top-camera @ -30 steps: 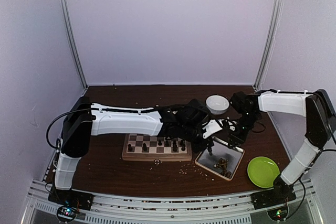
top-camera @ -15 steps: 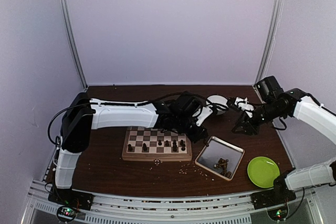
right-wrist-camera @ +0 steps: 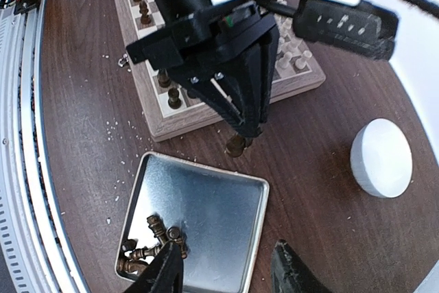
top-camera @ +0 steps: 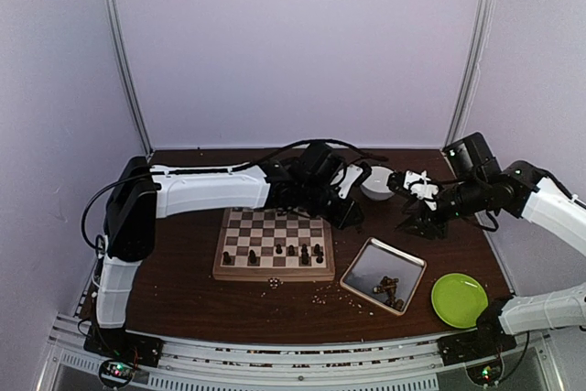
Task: Set up the chess pieces on the board
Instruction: Adjust the chess pile.
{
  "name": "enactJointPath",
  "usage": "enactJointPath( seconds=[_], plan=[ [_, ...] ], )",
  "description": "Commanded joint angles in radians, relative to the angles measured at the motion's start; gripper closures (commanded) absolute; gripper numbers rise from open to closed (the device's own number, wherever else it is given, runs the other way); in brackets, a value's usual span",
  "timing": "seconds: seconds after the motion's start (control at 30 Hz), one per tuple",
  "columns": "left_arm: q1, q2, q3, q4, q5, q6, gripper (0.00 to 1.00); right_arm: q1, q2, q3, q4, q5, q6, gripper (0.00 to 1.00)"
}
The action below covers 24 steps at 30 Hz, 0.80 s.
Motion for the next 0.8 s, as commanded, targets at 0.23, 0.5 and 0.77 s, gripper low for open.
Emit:
enactJointPath(
  seconds=[0.23,0.5,0.77],
  plan=[
    [0.017,-0.051,0.054,0.070,0.090,-0.070,0.98,0.019,0.043,-0.021,0.116,0.018,0.032,0.56],
    [0.019,-0.152,-0.128,0.267,0.196,0.012,0.98,-0.190,0.002,-0.026,0.164,-0.279,0.187,0.57],
    [0.017,-0.220,-0.207,0.492,0.306,-0.016,0.97,-0.291,0.068,-0.059,0.229,-0.528,0.296,0.52]
  ],
)
